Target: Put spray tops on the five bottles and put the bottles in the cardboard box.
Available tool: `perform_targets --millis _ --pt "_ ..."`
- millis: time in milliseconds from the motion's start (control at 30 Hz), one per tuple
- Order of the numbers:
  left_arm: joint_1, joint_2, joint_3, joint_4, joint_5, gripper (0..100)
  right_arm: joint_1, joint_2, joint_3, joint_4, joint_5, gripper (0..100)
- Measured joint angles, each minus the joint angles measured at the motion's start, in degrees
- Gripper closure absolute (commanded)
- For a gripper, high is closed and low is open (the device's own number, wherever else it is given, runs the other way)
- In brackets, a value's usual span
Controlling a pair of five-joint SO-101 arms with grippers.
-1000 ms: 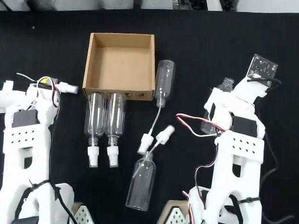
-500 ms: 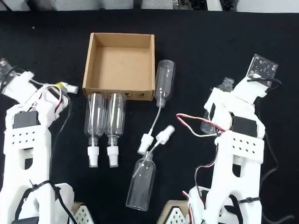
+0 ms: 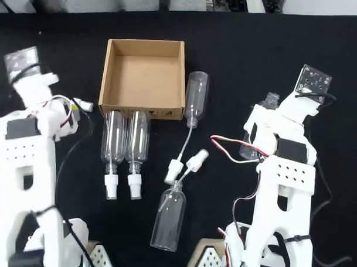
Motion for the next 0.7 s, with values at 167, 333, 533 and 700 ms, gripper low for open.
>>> perform_targets --millis 167,333,533,700 --pt "0.0 14.1 -12.8 8.4 -14.2 85 0.0 0.0 0.0 0.0 0.0 91.7" --pt "0.0 27.8 -25.8 14.1 -23.8 85 0.0 0.0 0.0 0.0 0.0 91.7" --pt "0.0 40.8 -38.4 19.3 -31.6 78 0.0 0.0 0.0 -1.0 0.0 91.7" --pt "0.0 49.1 -48.2 22.9 -37.5 77 0.0 0.0 0.0 -1.2 0.0 91.7"
